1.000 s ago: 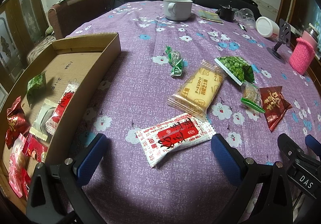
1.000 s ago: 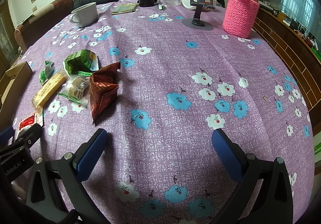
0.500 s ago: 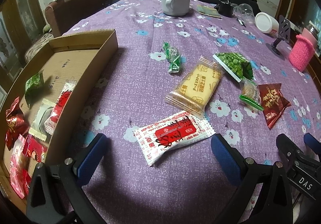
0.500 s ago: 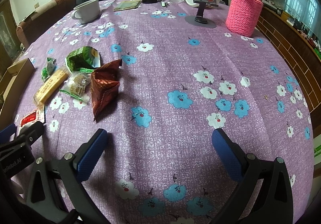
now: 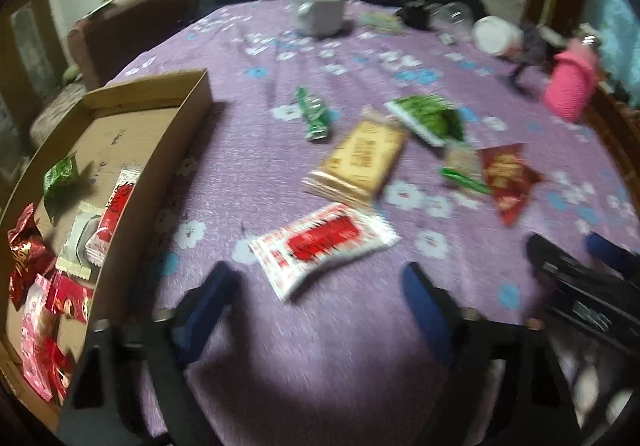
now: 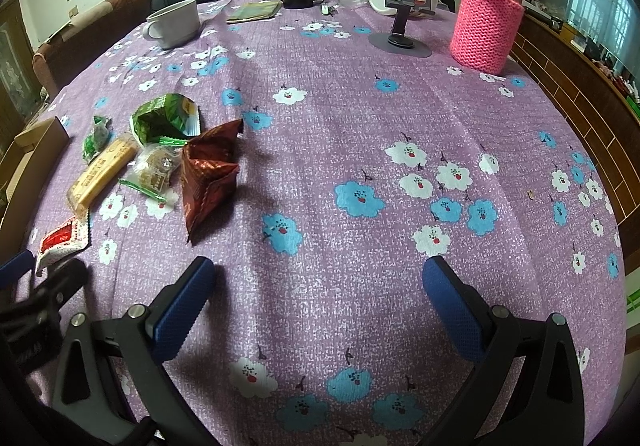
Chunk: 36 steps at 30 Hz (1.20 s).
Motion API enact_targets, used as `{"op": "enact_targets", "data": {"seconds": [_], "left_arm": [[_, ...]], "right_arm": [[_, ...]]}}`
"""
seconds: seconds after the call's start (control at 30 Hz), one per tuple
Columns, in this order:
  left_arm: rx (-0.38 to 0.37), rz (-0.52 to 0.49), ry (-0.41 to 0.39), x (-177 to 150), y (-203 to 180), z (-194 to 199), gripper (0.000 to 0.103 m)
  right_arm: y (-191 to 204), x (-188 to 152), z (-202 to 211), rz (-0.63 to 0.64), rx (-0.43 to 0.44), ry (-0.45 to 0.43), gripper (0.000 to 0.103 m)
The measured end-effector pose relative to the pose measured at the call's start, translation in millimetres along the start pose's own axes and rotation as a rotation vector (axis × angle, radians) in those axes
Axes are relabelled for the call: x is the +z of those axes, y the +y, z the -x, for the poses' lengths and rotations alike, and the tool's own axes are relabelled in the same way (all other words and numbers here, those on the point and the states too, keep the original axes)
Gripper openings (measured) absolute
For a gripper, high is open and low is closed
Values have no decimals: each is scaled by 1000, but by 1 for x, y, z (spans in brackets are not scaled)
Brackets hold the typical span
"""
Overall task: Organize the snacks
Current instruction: 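Grasp the yellow biscuit packet with the left tool while the right tool grasps the brown-red packet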
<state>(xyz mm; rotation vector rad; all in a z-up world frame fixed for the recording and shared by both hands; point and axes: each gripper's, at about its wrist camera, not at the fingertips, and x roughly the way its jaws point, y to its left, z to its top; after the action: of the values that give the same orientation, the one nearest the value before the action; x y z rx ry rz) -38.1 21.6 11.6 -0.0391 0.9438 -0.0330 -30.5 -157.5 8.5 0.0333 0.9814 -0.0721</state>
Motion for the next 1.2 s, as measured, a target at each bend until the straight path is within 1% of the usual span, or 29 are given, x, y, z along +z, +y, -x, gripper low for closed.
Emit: {"op": "enact_targets", "data": {"seconds": [0.03, 0.07, 0.1, 0.17, 0.23, 0.33, 0.43, 0.5, 0.53, 0.57, 0.6, 0.63, 0.67, 0.7, 0.73, 0.77, 0.8, 0.83, 0.87, 0.9, 0.93, 1.03, 1.1, 1.13, 1.17, 1.2], "left_arm": [[-21, 3, -14, -2, 1, 7, 79], [-62, -1, -55, -5, 4, 22, 78], [-82, -19, -95, -7, 5, 35, 78], [-65, -63, -166, -13, 11, 60, 78], [-70, -87, -178, -19, 21, 77, 78], [-106, -94, -193, -27, 37, 92, 78], [-133, -104, -229, -31, 46, 99, 78], [-153, -105, -234, -32, 50, 100, 78], [-176, -104, -232, -32, 52, 100, 78], [-208, -101, -228, -32, 54, 99, 78], [-234, -97, -222, -32, 56, 99, 78], [-259, -93, -213, -32, 57, 97, 78], [-264, -93, -208, -32, 57, 96, 77], [-263, -99, -206, -31, 57, 96, 73], [-255, -109, -204, -30, 55, 95, 69], [-251, -117, -196, -28, 54, 94, 63], [-260, -121, -189, -26, 53, 92, 59], [-269, -126, -182, -23, 52, 91, 49], [-274, -135, -171, -20, 51, 89, 36], [-282, -144, -160, -17, 50, 88, 31], [-289, -148, -151, -15, 50, 86, 31], [-280, -155, -134, -6, 47, 82, 31], [-266, -168, -125, 6, 41, 78, 32], [-266, -173, -124, 11, 39, 76, 32], [-270, -180, -122, 16, 36, 74, 34], [-272, -198, -119, 23, 29, 71, 36]], "right_arm": [[0, 0, 0, 1, 1, 1, 103], [0, 0, 0, 2, 1, 2, 103], [0, 1, 0, 8, 5, 6, 103], [-1, 3, -1, 26, 23, 32, 103], [-2, 1, 0, 46, 34, 47, 103], [-2, -3, 3, 59, 38, 46, 103], [-2, -4, 3, 53, 32, 40, 103], [-2, -3, 3, 51, 30, 42, 103], [-3, -3, 3, 50, 28, 43, 103], [-4, -3, 5, 43, 25, 42, 100], [-7, -2, 8, 29, 38, 30, 89], [-9, 0, 12, 14, 64, 19, 85], [-12, 3, 16, -12, 105, 1, 80], [-13, 6, 18, -23, 122, -11, 75], [-14, 11, 20, -37, 137, -29, 71], [-13, 17, 21, -44, 146, -46, 66], [-11, 21, 20, -44, 152, -54, 66], [-8, 28, 16, -40, 166, -60, 65], [-4, 32, 12, -40, 181, -59, 60], [0, 37, 7, -44, 208, -54, 54], [4, 39, 3, -47, 227, -51, 54], [20, 44, -12, -30, 236, -40, 54], [28, 42, -19, -15, 249, -31, 49], [31, 42, -19, 1, 236, -51, 46], [33, 42, -20, 6, 248, -49, 34], [32, 42, -20, -5, 264, -51, 34]]}}
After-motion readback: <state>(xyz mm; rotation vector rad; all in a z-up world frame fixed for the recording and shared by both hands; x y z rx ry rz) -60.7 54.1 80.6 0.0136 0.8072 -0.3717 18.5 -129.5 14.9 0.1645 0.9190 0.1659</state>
